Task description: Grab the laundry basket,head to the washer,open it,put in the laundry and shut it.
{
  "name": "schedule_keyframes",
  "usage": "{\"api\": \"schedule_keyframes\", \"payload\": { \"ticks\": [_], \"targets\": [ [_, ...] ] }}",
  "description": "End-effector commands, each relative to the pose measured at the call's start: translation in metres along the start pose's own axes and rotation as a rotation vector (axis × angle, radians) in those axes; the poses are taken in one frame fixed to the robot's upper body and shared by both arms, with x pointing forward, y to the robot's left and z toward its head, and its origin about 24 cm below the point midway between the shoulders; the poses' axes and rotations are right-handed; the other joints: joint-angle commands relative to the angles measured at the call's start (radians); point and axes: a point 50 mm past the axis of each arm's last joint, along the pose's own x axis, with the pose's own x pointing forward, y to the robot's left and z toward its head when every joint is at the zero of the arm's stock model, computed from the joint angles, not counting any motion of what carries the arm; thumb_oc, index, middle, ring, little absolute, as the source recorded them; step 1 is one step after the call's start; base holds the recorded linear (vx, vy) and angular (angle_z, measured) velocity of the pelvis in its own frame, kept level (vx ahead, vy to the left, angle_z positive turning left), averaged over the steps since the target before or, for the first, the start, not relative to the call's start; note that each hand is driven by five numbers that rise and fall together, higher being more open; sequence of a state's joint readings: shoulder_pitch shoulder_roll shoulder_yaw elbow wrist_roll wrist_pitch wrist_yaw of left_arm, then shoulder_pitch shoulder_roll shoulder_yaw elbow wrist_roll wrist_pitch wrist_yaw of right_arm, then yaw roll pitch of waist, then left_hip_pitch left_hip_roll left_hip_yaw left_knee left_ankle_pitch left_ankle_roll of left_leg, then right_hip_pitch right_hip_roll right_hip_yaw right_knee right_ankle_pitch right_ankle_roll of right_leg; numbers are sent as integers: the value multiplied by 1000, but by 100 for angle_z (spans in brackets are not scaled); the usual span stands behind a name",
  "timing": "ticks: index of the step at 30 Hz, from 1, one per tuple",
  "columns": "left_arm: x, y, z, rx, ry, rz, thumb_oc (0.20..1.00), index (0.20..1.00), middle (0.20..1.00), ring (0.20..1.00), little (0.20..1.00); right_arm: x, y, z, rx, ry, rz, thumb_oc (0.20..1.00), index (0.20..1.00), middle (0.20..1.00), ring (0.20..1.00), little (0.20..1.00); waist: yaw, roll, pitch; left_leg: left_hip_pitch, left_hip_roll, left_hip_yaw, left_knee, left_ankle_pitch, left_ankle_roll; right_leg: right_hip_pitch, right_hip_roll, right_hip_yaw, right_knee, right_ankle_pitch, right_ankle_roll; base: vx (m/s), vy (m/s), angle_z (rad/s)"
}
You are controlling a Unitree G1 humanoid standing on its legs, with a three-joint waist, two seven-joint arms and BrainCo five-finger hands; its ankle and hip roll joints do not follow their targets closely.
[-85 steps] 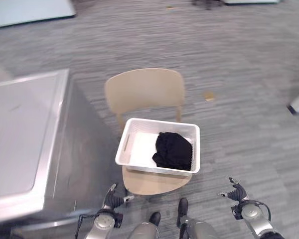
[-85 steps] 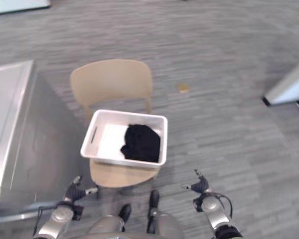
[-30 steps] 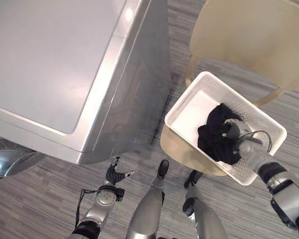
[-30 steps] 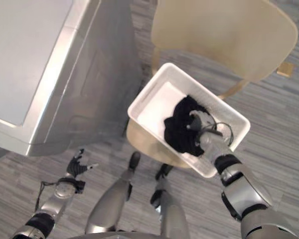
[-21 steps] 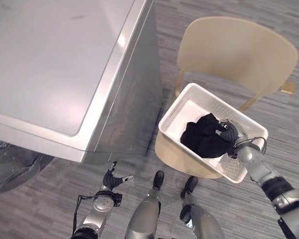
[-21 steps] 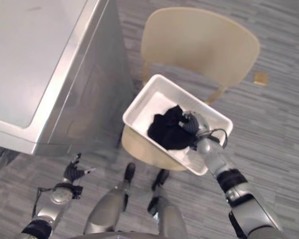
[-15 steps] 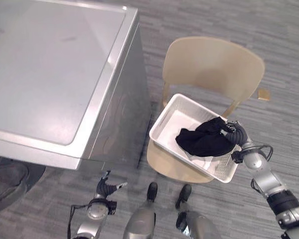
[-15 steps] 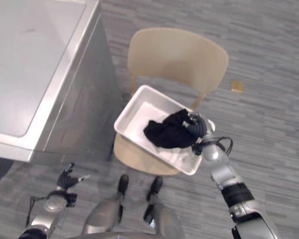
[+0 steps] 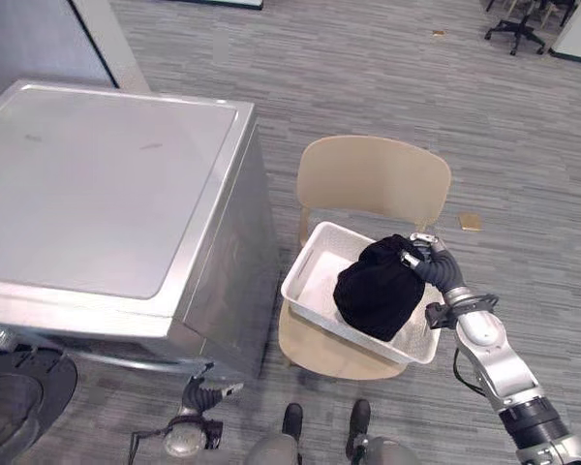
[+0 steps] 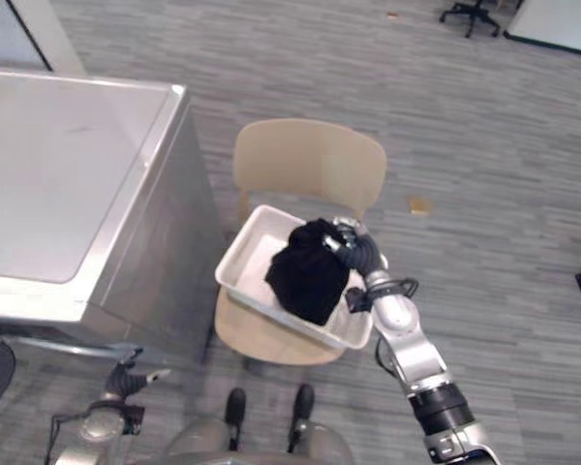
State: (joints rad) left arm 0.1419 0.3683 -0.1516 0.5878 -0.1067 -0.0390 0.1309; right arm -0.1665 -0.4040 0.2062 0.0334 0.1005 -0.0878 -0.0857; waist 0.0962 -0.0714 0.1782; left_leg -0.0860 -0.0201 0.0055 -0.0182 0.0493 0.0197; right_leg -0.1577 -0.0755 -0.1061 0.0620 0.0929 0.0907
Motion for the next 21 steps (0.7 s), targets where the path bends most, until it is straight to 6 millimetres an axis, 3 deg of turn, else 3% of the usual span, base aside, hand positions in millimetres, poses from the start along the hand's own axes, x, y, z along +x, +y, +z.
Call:
{"api": "schedule_keyframes", "payload": {
  "ticks": [1, 2, 3, 4, 6, 9, 11, 12, 13, 17, 19, 21],
  "targets": [
    [13, 11, 46, 26, -181, 53, 1000, 1000, 1000, 1000, 1000, 9, -10, 58, 47, -304, -43, 200, 200, 200, 200, 200, 12, 11, 9, -101, 14, -76, 34, -5, -1, 50, 23, 80, 208, -173, 34, -172, -144, 70],
    [13, 11, 49, 24, -191, 57, 1000, 1000, 1000, 1000, 1000, 8, -12, 58, 44, -306, -48, 200, 200, 200, 200, 200, 14, 12, 3, -120, 15, -97, 33, 12, -5, 60, 33, 104, 244, -180, 31, -289, -250, 89],
    [12, 9, 50, 15, -203, 56, 1000, 1000, 1000, 1000, 1000, 8, -13, 57, 29, -298, -54, 200, 200, 200, 200, 200, 32, 5, -16, -154, 15, -122, 25, 42, -17, 125, 53, 140, 174, -242, 6, -202, -182, 89],
    [12, 10, 50, 16, -202, 56, 1000, 1000, 1000, 1000, 1000, 8, -13, 57, 30, -298, -54, 200, 200, 200, 200, 200, 30, 4, -14, -150, 13, -123, 24, 43, -17, 130, 51, 138, 172, -242, 6, -198, -202, 65],
    [8, 4, 53, -27, -222, 41, 1000, 1000, 1000, 1000, 1000, 10, -10, 54, 54, -286, -45, 200, 200, 200, 200, 200, 60, 3, -19, -219, 11, -150, 2, 128, -72, 187, 100, 146, 37, -295, -40, -266, -275, 45],
    [4, -1, 60, -84, -257, 25, 1000, 1000, 1000, 1000, 1000, 9, -14, 52, 38, -274, -46, 200, 200, 200, 200, 200, 56, 20, -1, -261, 5, -154, -11, 160, -101, 171, 126, 131, 12, -282, -54, -277, -166, 80],
    [1, -4, 72, -80, -323, -5, 1000, 1000, 1000, 1000, 1000, 6, -19, 49, 20, -258, -48, 200, 200, 200, 200, 200, 22, 22, 18, -268, 1, -45, 23, 102, -74, 145, 105, 78, 8, -260, -49, -410, -43, 94],
    [-5, -4, 81, -41, -380, -40, 1000, 1000, 1000, 1000, 1000, 2, -21, 48, 20, -253, -38, 200, 200, 200, 200, 200, 2, 17, 13, -242, 11, 12, 87, 57, -56, 127, 75, 19, -14, -229, -45, -316, -4, 166],
    [-5, -4, 81, -41, -380, -40, 1000, 1000, 1000, 1000, 1000, 2, -21, 48, 20, -253, -38, 200, 200, 200, 200, 200, 1, 19, 11, -246, 12, 10, 89, 58, -56, 125, 77, 18, -16, -226, -46, -305, -19, 183],
    [-17, -4, 111, 46, -539, -103, 1000, 1000, 1000, 1000, 1000, -2, -20, 58, 30, -302, 4, 200, 200, 200, 200, 200, -53, -6, -10, -130, 23, 41, 192, -103, -50, 98, 25, -64, -56, -173, -46, -174, 2, 97],
    [-23, -6, 125, 96, -608, -139, 1000, 1000, 1000, 1000, 1000, -2, -16, 62, 63, -317, 32, 200, 200, 200, 200, 200, -80, -2, -26, -47, 45, 66, 163, -127, -56, 98, 19, -93, -71, -161, -42, -80, 99, 102],
    [-32, -16, 156, 222, -759, -169, 1000, 1000, 1000, 1000, 1000, 1, -1, 69, 98, -347, 110, 200, 200, 200, 200, 200, -104, 11, -61, 13, 42, 83, 24, -99, -59, 102, 25, -123, -95, -134, -26, 4, 171, 71]
  ]
}}
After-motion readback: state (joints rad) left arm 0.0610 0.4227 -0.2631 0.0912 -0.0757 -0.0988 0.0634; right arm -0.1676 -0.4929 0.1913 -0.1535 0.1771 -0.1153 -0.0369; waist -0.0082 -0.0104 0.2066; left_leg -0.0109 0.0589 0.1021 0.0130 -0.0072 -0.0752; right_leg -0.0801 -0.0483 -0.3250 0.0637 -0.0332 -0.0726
